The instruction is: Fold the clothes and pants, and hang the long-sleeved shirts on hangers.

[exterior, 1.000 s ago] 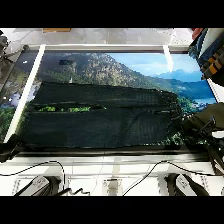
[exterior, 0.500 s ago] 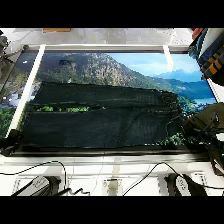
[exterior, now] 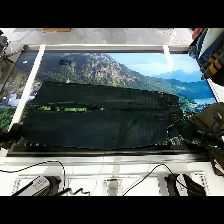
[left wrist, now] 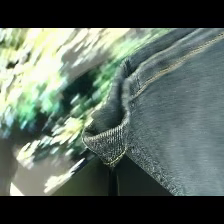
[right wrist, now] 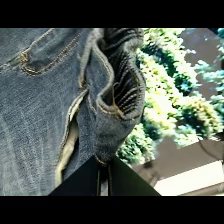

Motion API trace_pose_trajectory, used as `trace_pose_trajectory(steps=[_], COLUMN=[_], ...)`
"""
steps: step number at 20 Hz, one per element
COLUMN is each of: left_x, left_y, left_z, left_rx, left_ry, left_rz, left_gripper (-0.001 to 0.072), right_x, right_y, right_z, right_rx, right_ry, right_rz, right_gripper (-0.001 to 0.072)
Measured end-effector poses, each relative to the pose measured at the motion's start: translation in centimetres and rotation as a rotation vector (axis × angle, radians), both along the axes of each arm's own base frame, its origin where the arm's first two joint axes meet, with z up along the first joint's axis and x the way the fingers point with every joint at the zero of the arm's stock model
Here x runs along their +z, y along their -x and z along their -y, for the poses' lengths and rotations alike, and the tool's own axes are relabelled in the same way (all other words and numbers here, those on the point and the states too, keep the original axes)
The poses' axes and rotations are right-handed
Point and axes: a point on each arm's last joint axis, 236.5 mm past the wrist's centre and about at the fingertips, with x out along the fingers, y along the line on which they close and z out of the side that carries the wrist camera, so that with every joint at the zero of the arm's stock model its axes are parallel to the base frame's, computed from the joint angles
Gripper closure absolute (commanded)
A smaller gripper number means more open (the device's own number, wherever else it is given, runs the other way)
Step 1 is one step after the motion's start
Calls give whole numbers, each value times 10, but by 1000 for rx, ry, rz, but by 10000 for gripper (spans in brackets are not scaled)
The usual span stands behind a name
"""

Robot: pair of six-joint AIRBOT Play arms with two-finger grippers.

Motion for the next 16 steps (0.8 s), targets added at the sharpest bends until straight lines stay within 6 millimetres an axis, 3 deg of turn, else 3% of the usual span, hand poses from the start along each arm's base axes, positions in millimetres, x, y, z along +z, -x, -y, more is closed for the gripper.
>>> trace_pose_trajectory(steps=[5, 9, 12, 16], left_x=[76, 128, 143, 139], left_y=[-45, -108, -162, -232], left_z=[-21, -7, 13, 32], left_rx=[-68, -178, -266, -310], left_ry=[-169, -281, -307, -282], left_rz=[136, 255, 308, 338], left_gripper=[679, 680, 681, 681], right_x=[60, 95, 92, 66], right_y=[-12, -32, -49, -82], right_z=[15, 34, 48, 57], right_rx=[9, -86, -162, -243], right_ry=[74, 107, 66, -65], right_rz=[54, 139, 143, 133], right_gripper=[676, 676, 676, 676])
